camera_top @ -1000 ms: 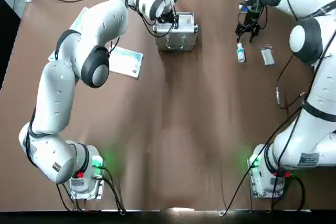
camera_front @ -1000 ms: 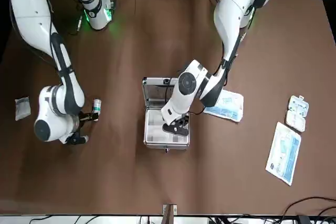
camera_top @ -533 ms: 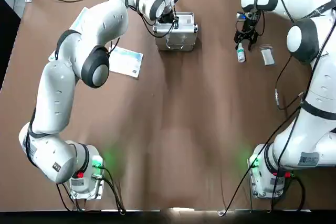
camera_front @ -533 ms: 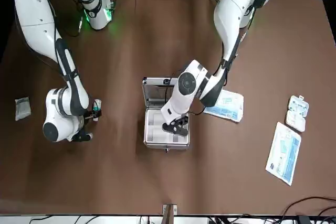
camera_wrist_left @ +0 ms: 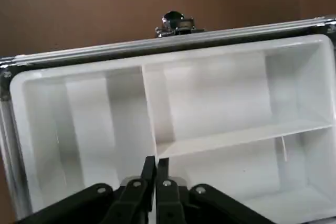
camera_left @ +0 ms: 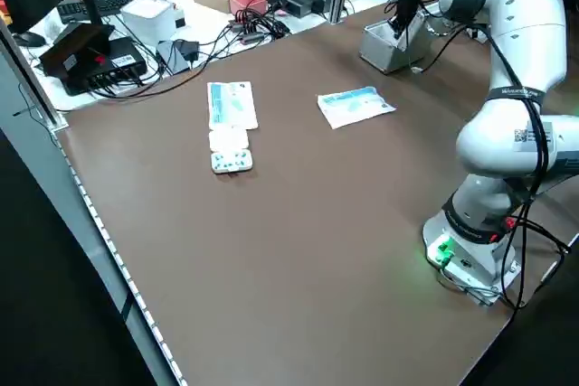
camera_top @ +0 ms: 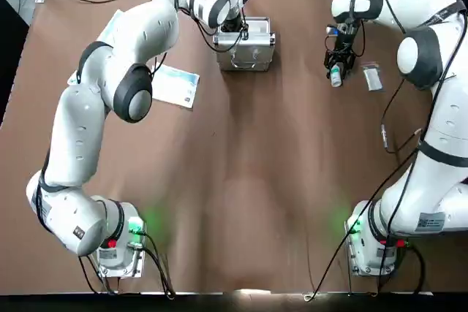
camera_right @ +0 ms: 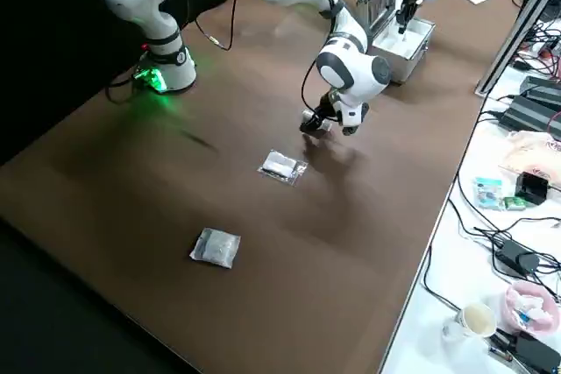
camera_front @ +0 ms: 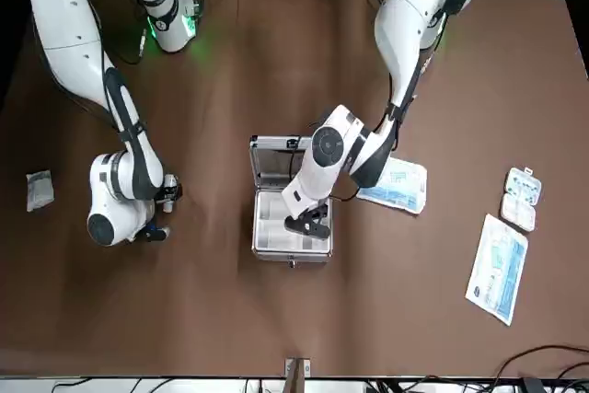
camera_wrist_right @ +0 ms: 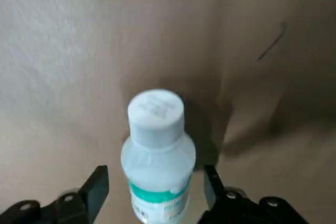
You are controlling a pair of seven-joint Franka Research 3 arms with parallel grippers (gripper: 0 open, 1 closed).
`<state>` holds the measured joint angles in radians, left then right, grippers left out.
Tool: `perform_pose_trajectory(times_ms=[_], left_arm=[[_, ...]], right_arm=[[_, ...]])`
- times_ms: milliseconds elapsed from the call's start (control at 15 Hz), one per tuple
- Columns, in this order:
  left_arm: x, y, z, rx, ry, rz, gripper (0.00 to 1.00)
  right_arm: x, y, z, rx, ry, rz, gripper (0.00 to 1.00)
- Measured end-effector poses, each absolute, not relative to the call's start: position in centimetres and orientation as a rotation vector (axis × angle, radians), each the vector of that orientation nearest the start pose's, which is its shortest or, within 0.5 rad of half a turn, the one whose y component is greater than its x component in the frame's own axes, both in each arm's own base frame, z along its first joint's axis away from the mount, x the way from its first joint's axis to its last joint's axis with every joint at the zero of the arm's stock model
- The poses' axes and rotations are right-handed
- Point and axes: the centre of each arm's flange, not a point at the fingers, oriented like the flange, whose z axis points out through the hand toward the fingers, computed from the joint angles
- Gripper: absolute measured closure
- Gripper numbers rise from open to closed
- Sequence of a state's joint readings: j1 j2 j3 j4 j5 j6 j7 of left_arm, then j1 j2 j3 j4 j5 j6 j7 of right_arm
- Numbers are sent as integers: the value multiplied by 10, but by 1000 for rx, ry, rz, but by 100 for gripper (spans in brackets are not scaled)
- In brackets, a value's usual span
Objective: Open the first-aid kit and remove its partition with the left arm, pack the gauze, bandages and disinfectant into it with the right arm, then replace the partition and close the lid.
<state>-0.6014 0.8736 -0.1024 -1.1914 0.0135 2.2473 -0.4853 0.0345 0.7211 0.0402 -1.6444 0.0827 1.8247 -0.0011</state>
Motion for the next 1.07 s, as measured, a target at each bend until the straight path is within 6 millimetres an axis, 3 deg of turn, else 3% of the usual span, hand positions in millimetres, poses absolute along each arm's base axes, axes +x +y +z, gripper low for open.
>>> perform_pose_trajectory(times_ms=[67,200,333,467,867,1067], left_arm=[[609,-485,276,-3280,294,-196,96],[609,-485,276,-3280,292,-196,96],[609,-485,276,-3280,292,-196,96],[610,-485,278,-3281,292,-200,96],[610,-485,289,-3282,287,-201,96],[609,-486,321,-3295,292,-229,96]], right_arm=[[614,52,163,-2942,-46,849,19],[612,51,163,-2936,-42,873,36],[612,50,163,-2936,-38,877,41],[612,49,163,-2938,-23,879,55],[612,49,163,-2941,-2,881,55],[620,50,170,-2952,3,845,55]])
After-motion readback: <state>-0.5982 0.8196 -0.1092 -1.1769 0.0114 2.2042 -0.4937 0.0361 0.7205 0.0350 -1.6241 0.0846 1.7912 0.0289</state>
